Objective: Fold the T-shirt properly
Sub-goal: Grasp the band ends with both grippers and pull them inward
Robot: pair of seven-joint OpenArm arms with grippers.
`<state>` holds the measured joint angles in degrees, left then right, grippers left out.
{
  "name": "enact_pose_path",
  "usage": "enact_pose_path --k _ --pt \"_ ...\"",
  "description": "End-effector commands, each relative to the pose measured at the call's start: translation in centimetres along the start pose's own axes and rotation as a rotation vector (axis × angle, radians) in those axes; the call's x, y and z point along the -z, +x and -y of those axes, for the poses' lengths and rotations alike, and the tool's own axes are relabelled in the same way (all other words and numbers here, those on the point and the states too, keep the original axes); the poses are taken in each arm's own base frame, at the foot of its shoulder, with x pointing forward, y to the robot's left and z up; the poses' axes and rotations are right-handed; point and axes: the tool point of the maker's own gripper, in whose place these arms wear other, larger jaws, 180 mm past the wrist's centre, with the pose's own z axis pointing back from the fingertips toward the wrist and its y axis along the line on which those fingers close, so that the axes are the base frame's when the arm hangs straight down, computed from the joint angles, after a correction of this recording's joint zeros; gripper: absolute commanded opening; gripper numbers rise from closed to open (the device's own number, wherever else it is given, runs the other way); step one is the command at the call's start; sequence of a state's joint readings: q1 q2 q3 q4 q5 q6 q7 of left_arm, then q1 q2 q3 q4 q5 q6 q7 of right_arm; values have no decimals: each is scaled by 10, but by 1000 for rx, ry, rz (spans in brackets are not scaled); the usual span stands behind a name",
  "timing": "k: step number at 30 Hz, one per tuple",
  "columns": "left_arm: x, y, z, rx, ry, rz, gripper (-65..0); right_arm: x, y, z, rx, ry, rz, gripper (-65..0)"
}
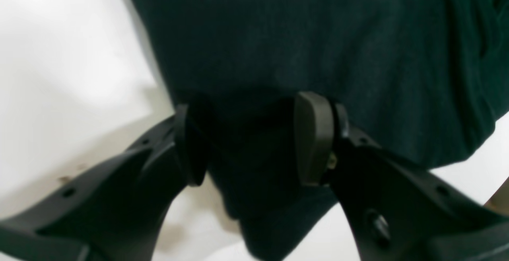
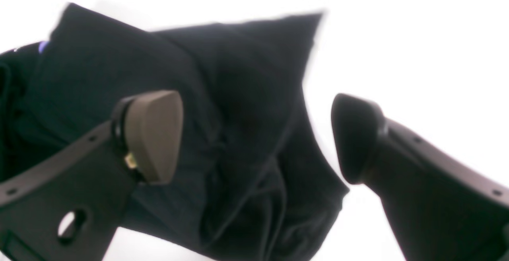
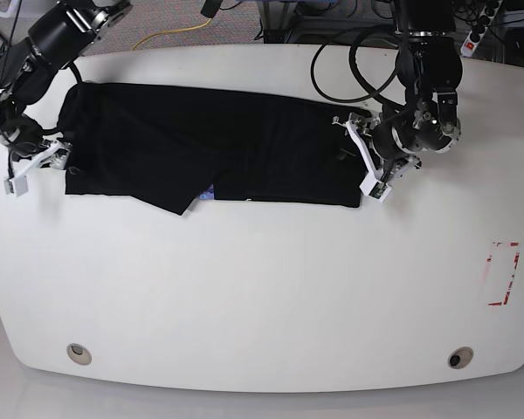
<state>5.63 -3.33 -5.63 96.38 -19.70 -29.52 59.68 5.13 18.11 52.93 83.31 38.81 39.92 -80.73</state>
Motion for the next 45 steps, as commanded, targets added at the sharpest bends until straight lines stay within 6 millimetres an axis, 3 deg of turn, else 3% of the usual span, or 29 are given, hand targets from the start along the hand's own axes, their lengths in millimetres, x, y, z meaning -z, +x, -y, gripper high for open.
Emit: enact_pose_path --k 1,7,13,17,22,26,28,30,34,41,45 --pt "-1 13 -1 4 -5 53 -339 -2 5 12 64 34 35 -120" --pt "-3 4 -2 8 -1 35 -339 3 -5 33 149 45 30 -120" --pt "-4 4 -3 8 0 37 -339 11 -19 37 196 58 17 -120" --pt "-4 4 -3 9 1 36 -339 25 -32 22 175 89 -28 -122" --pt "-4 4 -3 10 2 35 -339 35 -50 6 177 117 -57 -170" --pt "-4 4 -4 7 4 35 -339 38 -53 -8 162 131 -52 -276" --pt "-4 4 -3 8 3 35 -339 39 -54 -11 161 135 -48 -357" --pt "-3 3 -2 9 0 31 -339 38 -51 -11 155 131 -42 -487" --pt "-2 2 -1 5 -4 29 -339 32 -40 -12 114 115 -14 -650" --pt "0 2 0 1 -6 27 -339 8 -12 -17 -8 61 34 -650" --pt "10 -5 11 10 -43 -6 -339 -1 1 -30 -76 45 68 -650"
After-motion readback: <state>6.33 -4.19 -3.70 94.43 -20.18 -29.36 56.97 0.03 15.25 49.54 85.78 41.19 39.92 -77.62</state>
